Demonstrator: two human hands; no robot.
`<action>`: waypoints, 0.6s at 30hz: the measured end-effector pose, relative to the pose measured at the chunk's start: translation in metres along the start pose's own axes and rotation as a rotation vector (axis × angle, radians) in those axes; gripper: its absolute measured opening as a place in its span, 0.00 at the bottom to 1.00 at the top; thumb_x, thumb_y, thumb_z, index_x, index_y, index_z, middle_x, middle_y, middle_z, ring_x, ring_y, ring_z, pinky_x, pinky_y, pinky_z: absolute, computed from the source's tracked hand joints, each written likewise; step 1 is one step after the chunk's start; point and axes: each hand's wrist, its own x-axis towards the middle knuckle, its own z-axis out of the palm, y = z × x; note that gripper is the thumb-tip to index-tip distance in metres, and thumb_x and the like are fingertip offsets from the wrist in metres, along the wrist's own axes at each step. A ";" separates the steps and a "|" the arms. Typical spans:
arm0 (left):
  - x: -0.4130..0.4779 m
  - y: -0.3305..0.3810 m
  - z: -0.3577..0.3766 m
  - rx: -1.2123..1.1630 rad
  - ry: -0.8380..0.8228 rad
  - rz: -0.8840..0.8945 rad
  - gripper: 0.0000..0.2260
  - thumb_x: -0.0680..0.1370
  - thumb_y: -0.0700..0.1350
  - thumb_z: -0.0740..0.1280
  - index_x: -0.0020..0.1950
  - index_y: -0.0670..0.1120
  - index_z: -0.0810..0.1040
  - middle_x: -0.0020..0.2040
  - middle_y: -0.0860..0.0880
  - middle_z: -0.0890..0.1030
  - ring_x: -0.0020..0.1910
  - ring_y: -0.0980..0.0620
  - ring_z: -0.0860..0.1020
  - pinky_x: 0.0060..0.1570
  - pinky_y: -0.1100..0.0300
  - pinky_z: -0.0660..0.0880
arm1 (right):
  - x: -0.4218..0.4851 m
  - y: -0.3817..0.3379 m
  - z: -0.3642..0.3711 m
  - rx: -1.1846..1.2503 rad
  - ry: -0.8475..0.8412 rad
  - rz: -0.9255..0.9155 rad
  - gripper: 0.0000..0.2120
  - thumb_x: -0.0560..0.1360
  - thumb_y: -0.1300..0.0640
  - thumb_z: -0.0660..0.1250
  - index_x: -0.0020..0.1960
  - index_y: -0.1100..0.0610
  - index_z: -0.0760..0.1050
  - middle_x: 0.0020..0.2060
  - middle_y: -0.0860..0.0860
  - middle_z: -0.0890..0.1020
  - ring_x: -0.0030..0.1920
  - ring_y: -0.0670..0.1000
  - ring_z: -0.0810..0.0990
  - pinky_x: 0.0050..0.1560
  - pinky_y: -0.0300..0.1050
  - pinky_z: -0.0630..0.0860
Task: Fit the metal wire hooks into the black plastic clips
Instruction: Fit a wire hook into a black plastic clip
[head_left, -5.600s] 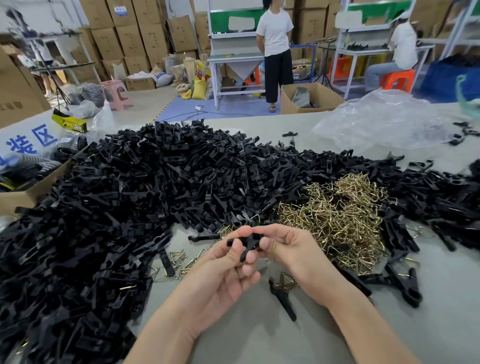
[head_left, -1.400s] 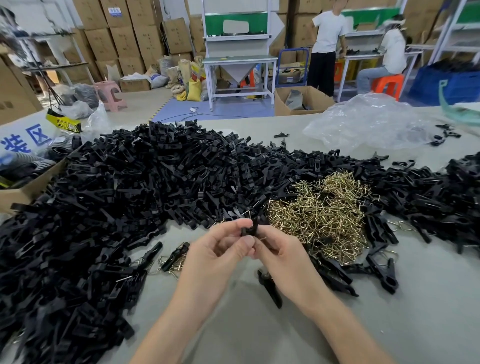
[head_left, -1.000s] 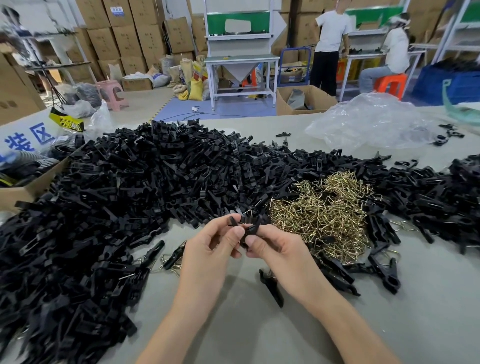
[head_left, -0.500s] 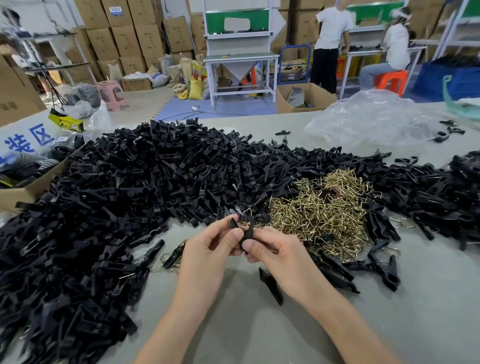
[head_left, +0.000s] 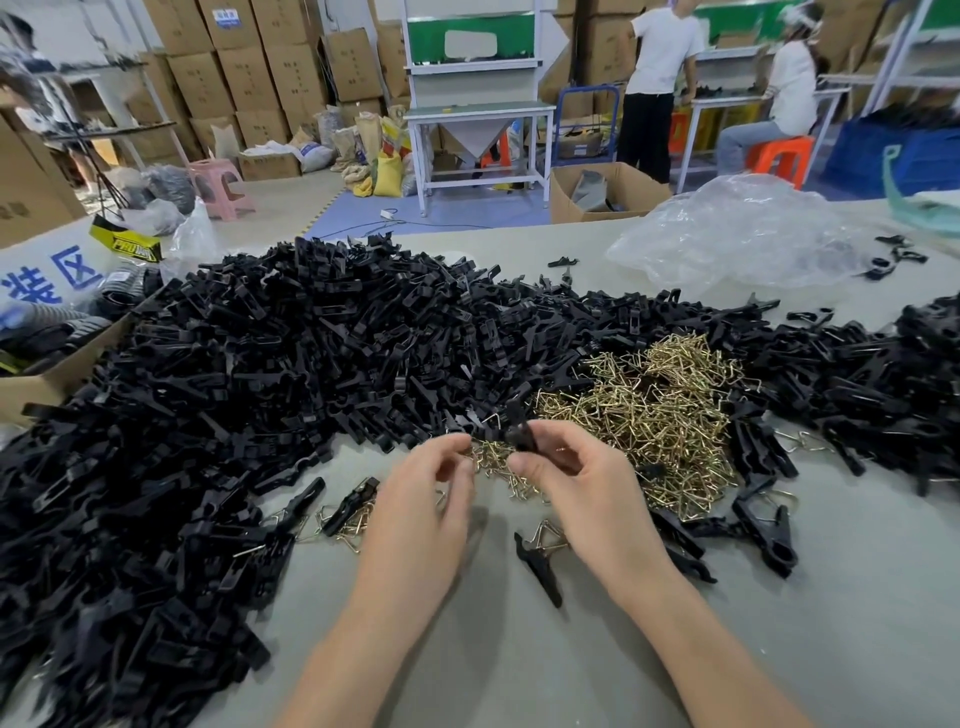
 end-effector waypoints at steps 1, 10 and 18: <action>0.000 -0.004 0.002 0.171 -0.045 0.054 0.12 0.82 0.54 0.61 0.63 0.55 0.77 0.52 0.62 0.77 0.54 0.61 0.74 0.57 0.62 0.70 | 0.002 0.001 -0.002 0.000 0.043 0.000 0.10 0.75 0.56 0.75 0.53 0.44 0.81 0.47 0.38 0.85 0.50 0.39 0.83 0.51 0.29 0.74; 0.012 -0.004 0.023 0.537 -0.039 0.067 0.19 0.80 0.63 0.57 0.63 0.55 0.78 0.50 0.54 0.72 0.53 0.50 0.72 0.51 0.57 0.62 | 0.004 0.004 0.000 0.030 0.105 -0.031 0.10 0.77 0.56 0.73 0.56 0.46 0.80 0.50 0.39 0.85 0.52 0.39 0.83 0.52 0.29 0.75; 0.009 -0.002 0.019 0.289 -0.044 0.089 0.03 0.80 0.50 0.65 0.49 0.52 0.75 0.49 0.57 0.74 0.52 0.54 0.73 0.53 0.61 0.64 | 0.002 0.000 0.000 -0.046 0.093 -0.043 0.10 0.77 0.53 0.73 0.53 0.40 0.78 0.50 0.33 0.83 0.52 0.36 0.82 0.51 0.27 0.74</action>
